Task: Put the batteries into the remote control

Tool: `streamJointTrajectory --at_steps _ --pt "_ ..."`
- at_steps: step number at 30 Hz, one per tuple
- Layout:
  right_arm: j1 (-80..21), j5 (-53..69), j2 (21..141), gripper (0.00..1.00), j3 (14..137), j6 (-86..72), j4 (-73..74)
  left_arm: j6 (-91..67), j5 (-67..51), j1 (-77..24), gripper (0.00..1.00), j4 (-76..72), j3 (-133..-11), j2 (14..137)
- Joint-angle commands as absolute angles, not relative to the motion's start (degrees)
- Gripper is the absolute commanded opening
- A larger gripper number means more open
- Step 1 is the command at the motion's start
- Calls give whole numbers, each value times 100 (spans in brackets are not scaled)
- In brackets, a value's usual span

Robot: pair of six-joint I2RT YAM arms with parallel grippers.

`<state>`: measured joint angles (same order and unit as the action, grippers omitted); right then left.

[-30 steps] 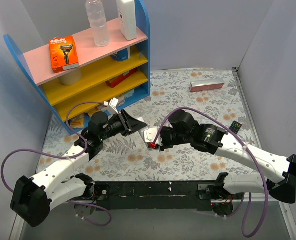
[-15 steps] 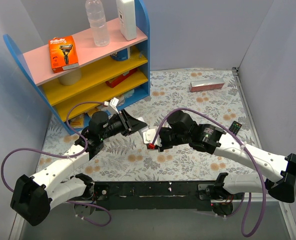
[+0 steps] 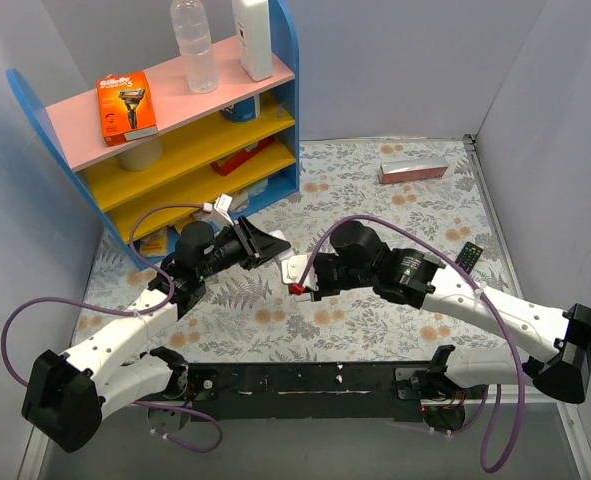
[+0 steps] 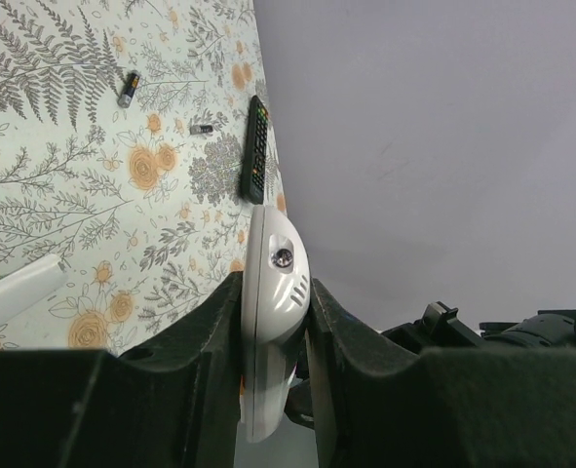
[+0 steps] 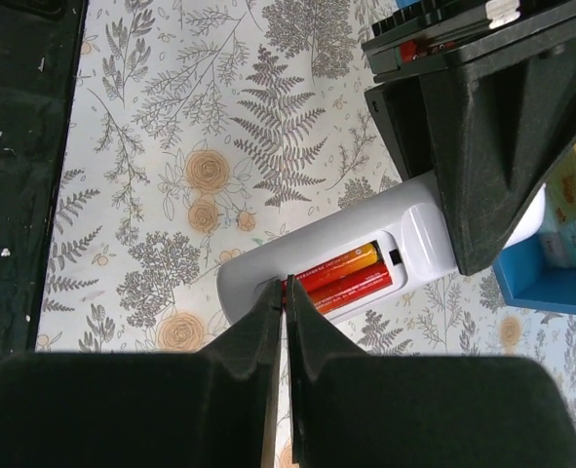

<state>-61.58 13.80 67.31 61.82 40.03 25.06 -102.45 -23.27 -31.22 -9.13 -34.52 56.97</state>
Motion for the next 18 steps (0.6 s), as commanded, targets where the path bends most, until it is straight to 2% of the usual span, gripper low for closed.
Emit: streamJointTrajectory --at_steps 1,12,18 --pt "-6179 1064 6961 8 5959 3788 1881 -10872 -2707 -3208 0 -1713 -3542 5546" --pt "-6179 976 7382 9 6117 3007 1845 -10575 -2392 -3217 0 -1461 -3428 5309" --pt "-6170 897 7111 17 6257 2058 1731 -9528 -1591 -3208 0 -818 -3112 5107"
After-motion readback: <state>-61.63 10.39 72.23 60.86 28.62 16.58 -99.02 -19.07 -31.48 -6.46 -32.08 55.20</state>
